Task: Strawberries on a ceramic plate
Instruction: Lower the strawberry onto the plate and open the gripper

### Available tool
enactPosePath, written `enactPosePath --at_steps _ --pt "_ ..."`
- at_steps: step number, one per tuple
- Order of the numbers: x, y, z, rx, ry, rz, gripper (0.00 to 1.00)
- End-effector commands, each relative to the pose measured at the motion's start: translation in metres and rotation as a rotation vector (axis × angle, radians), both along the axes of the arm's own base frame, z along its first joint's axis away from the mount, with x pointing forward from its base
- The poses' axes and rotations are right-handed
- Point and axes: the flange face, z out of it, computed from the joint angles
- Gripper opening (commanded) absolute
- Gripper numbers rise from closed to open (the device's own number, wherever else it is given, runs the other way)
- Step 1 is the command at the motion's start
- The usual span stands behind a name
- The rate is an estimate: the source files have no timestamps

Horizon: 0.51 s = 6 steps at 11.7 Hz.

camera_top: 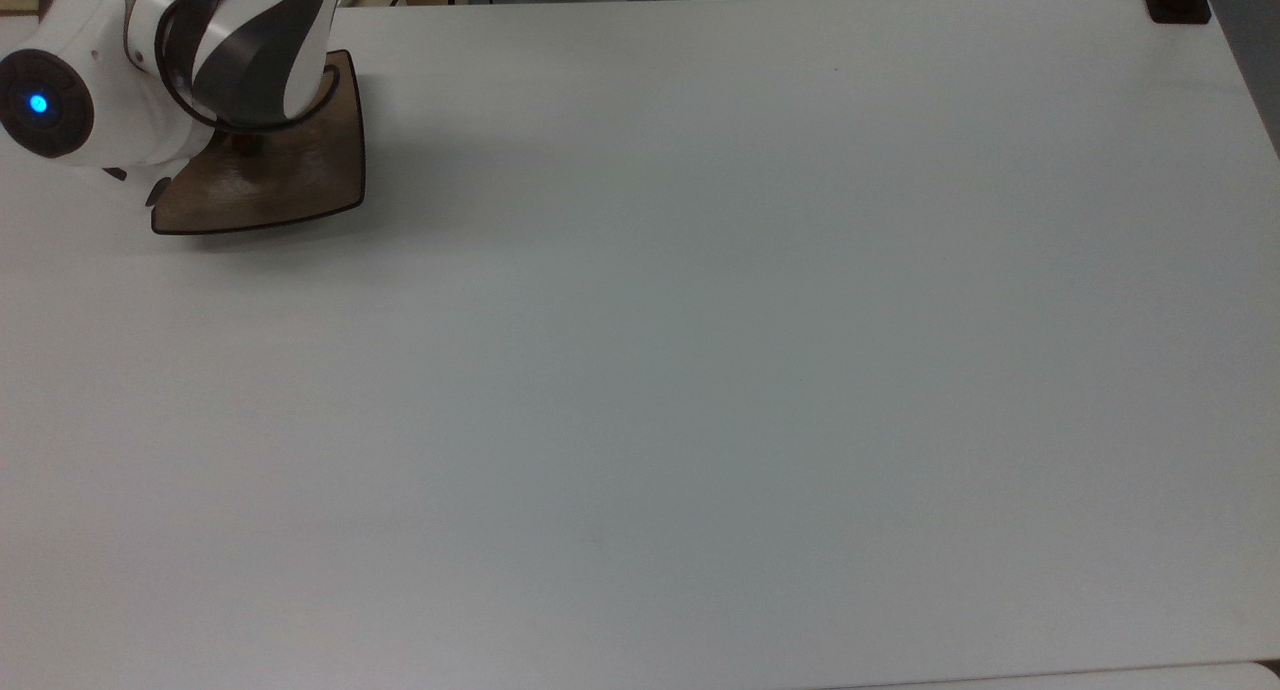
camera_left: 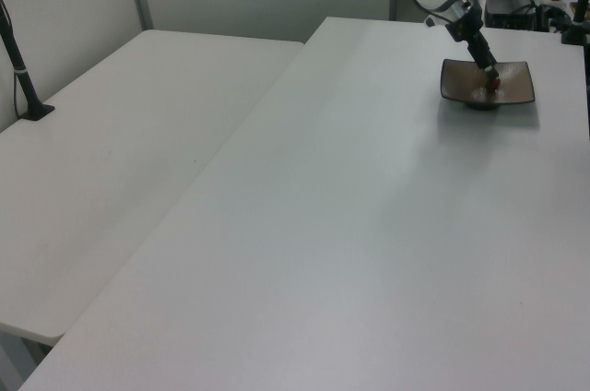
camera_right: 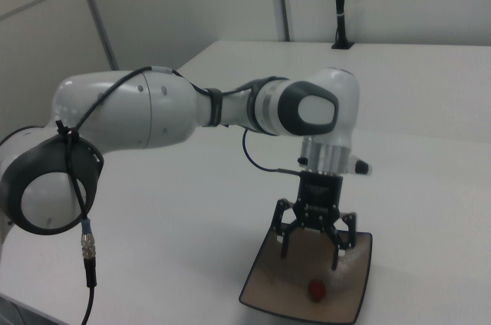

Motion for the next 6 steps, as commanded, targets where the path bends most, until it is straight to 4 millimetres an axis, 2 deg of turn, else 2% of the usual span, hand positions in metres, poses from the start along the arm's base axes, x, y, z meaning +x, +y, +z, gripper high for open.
enactPosePath --at_steps 1,2,4,6 --pt "-0.009 0.021 0.078 -0.001 -0.112 0.011 1.0" --pt "-0.015 0.029 0.101 -0.008 -0.145 -0.017 1.0" --pt "-0.026 0.06 0.145 -0.003 -0.211 -0.037 1.0" --pt "-0.046 0.098 0.198 -0.018 -0.315 -0.147 1.0"
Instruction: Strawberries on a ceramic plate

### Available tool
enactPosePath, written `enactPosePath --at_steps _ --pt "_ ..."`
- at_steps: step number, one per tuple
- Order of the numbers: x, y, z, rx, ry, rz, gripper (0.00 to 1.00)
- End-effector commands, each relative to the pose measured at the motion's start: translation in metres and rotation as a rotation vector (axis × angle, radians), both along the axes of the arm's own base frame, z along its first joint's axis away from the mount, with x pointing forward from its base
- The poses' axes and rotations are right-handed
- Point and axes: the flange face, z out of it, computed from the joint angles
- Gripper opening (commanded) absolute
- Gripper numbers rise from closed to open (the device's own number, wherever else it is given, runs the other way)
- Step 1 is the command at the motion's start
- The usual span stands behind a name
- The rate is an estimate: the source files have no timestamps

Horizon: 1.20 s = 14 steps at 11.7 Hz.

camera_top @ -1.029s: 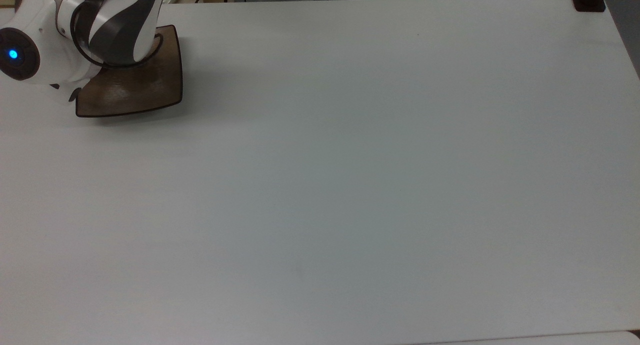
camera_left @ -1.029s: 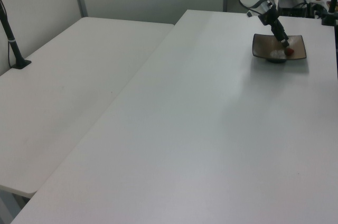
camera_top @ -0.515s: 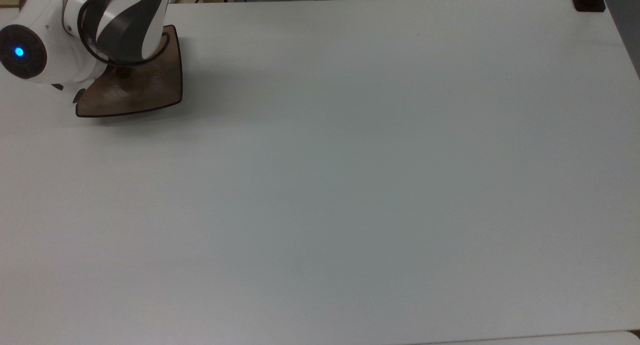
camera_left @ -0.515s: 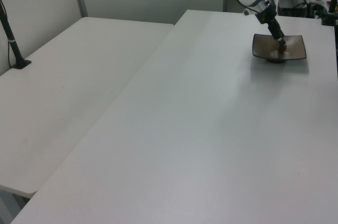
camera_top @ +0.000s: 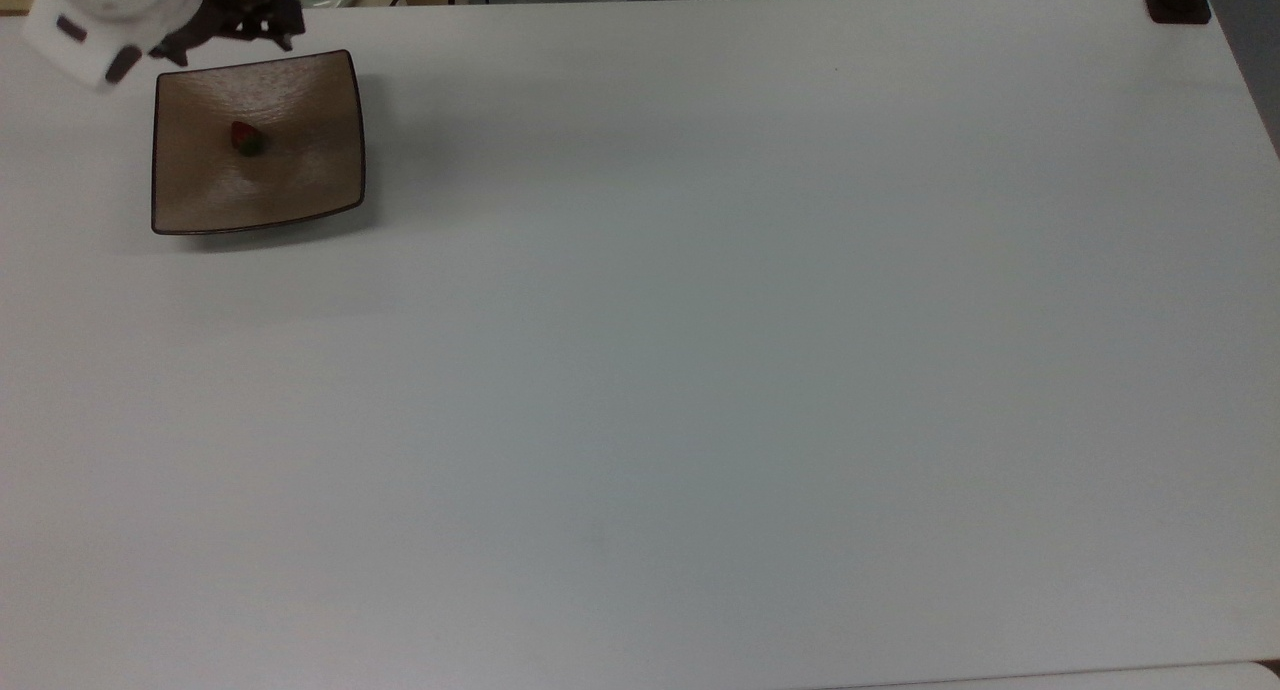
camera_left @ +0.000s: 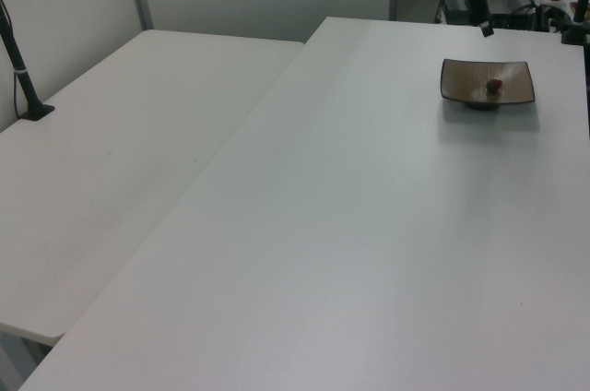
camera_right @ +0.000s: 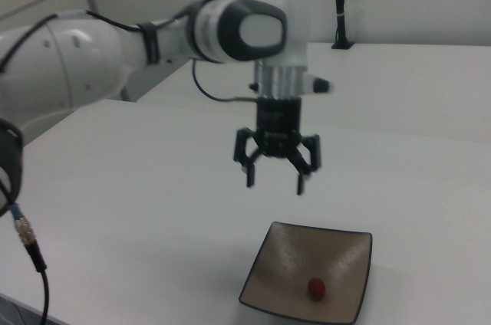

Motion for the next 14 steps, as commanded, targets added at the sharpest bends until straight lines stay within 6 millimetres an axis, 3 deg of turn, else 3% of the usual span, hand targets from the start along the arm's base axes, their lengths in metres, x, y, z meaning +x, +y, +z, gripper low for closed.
enactPosePath --at_steps 1,3,5,6,8,10,12,14 --pt "-0.039 0.06 0.075 0.009 -0.144 -0.141 1.0" --pt "-0.054 0.104 0.117 0.081 -0.231 -0.166 1.0" --pt "-0.074 0.142 0.145 0.143 -0.279 -0.198 1.0" --pt "-0.08 0.171 0.157 0.148 -0.297 -0.171 1.0" --pt "-0.085 0.231 0.167 0.13 -0.322 -0.149 1.0" --pt "-0.082 0.274 0.156 0.138 -0.366 -0.093 1.0" --pt "-0.071 0.282 0.137 0.146 -0.419 -0.086 1.0" --pt "-0.061 0.264 0.116 0.156 -0.432 -0.048 1.0"
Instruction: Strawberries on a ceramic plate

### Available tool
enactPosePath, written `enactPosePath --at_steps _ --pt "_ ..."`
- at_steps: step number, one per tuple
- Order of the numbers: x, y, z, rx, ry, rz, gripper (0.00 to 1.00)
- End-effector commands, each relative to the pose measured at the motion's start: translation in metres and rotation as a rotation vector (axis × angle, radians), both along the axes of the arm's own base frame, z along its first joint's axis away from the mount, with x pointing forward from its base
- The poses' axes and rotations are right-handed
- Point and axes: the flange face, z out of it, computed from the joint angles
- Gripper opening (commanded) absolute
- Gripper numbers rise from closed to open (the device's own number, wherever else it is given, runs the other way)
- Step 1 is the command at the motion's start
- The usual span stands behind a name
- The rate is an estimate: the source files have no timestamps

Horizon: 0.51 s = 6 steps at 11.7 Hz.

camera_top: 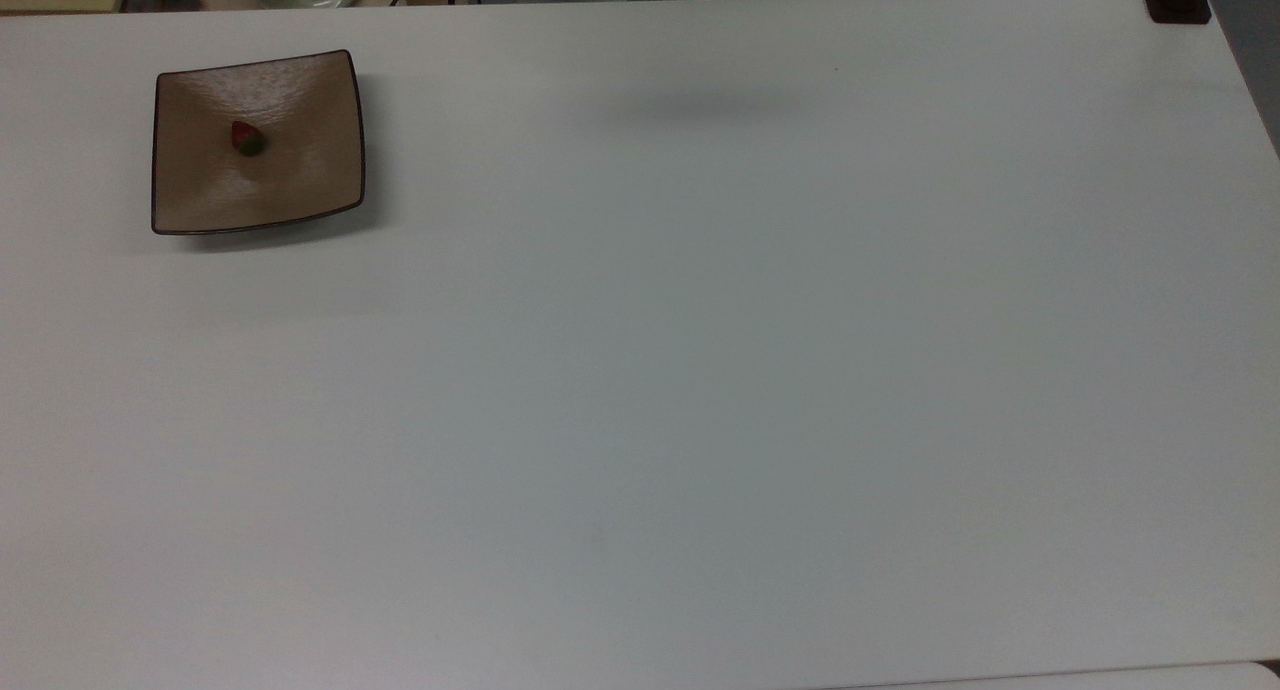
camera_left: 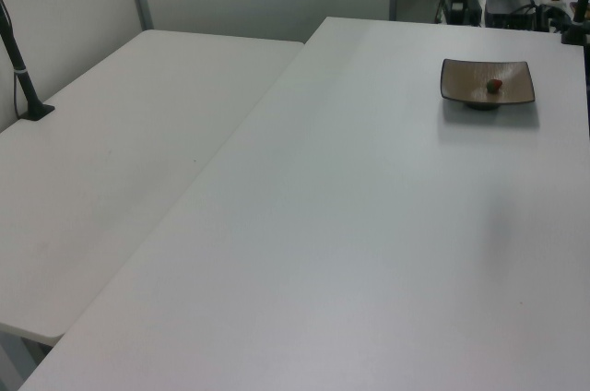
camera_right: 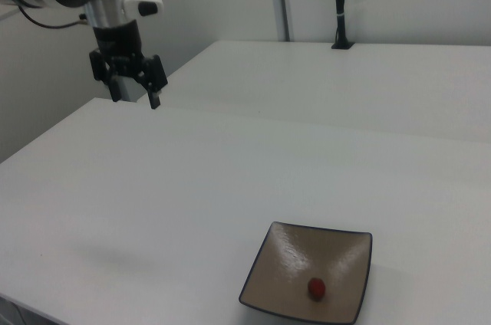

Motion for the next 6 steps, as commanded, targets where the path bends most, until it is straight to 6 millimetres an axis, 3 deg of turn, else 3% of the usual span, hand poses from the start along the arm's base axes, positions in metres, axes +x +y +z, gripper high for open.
enactPosePath --at_steps 1,3,6 --pt "0.008 -0.032 -0.026 0.006 -0.044 0.013 1.0" --pt "0.024 -0.043 -0.036 0.005 -0.078 -0.017 1.0" --pt "0.023 -0.042 -0.033 0.008 -0.087 -0.022 1.0"
